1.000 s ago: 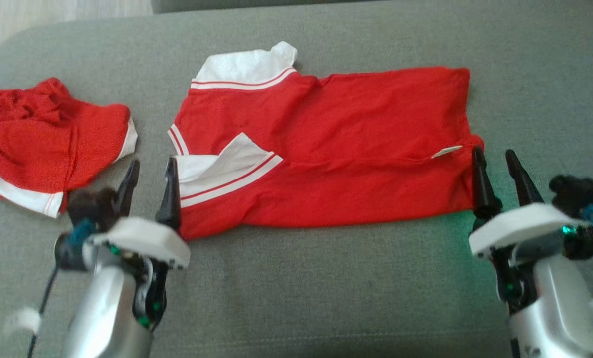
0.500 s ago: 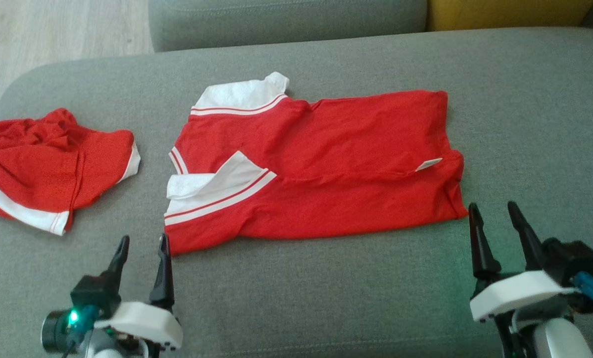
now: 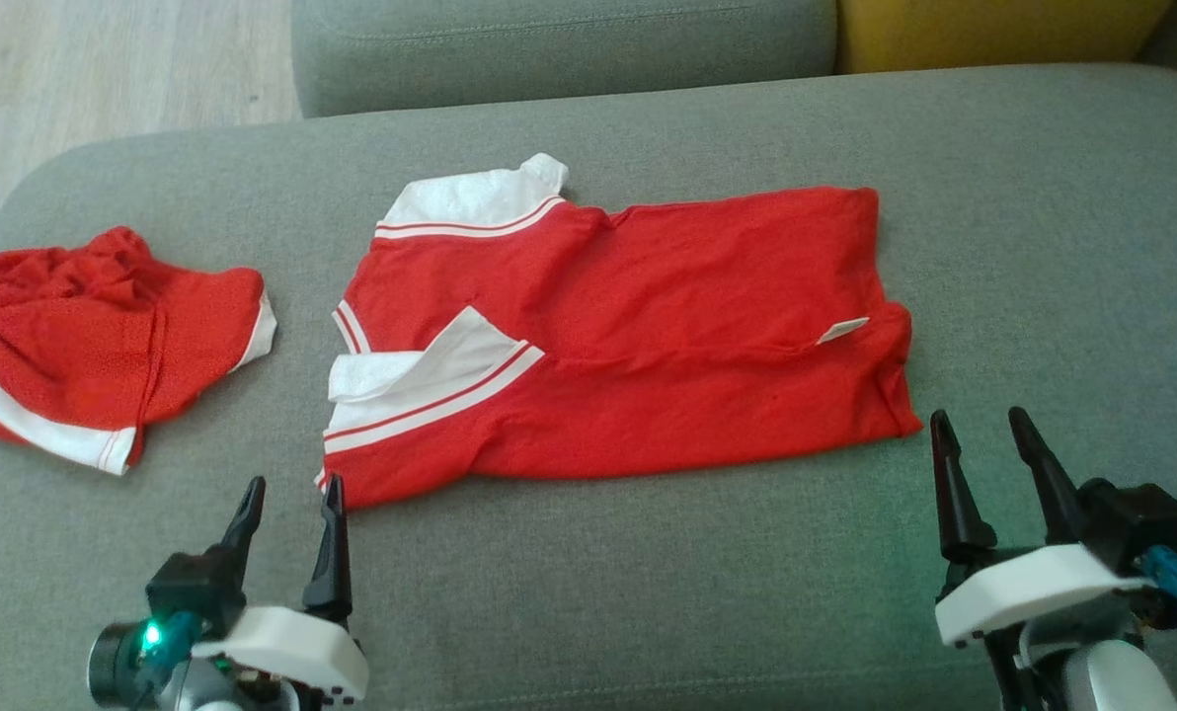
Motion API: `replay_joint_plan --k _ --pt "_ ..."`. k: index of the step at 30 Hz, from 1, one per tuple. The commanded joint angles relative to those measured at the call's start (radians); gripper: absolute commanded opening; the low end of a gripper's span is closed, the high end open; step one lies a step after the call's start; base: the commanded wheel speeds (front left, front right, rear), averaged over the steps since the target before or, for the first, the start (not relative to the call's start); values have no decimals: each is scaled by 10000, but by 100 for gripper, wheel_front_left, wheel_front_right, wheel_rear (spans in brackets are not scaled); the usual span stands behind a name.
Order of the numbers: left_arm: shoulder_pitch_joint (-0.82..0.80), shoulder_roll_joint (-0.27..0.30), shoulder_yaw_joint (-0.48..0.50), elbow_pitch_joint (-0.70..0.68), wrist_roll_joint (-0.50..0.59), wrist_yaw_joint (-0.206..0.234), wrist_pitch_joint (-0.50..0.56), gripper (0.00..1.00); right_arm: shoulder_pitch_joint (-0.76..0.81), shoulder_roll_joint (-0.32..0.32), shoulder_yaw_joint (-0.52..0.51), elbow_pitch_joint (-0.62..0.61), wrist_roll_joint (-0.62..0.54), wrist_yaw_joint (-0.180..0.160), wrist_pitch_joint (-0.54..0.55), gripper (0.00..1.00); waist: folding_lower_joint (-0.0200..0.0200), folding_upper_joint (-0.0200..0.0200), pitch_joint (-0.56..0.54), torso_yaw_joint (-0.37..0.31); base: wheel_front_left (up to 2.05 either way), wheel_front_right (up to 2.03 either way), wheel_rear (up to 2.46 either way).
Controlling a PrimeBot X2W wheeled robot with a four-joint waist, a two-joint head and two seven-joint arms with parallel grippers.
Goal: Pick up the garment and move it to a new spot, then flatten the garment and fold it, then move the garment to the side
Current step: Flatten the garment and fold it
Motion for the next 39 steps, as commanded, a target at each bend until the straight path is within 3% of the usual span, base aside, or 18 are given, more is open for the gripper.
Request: replay_joint_plan --k 1,6,12,21,30,31,32,33,39 --pt "-353 159 323 -341 -55 50 6 100 -118 -66 229 -392 27 -7 40 100 0 0 41 -5 0 0 0" --pt "-594 149 301 -414 -176 -14 70 100 -316 -66 213 -371 66 -7 35 100 0 0 239 16 0 0 0" --pt "-1795 166 158 -82 -381 -435 389 100 -1188 -66 121 310 -141 -7 220 100 0 0 880 156 0 0 0" --pt "-3183 -153 43 2197 -1193 -1132 1191 100 -2739 -86 259 2602 -694 -7 1177 100 0 0 1843 224 0 0 0" --pt "-3397 -403 183 3251 -1942 -1464 1519 100 -3241 -80 -139 3421 -684 -7 1493 100 0 0 2052 275 0 0 0" --pt "-3422 -425 165 3345 -2024 -1541 1597 92 -3275 -79 -181 3532 -631 -7 1578 50 0 0 2053 280 0 0 0" --pt "-3447 -449 153 3411 -2116 -1630 1644 25 -3302 -77 -205 3615 -556 -7 1634 27 0 0 2049 284 0 0 0" --pt "-3464 -451 114 3460 -2145 -1692 1674 0 -3319 -77 -216 3660 -513 -7 1642 0 0 0 2041 285 0 0 0" --pt "-3166 -328 158 3183 -2181 -1698 1280 0 -3021 -72 -300 3500 -89 -7 1542 0 0 0 1840 237 0 0 0"
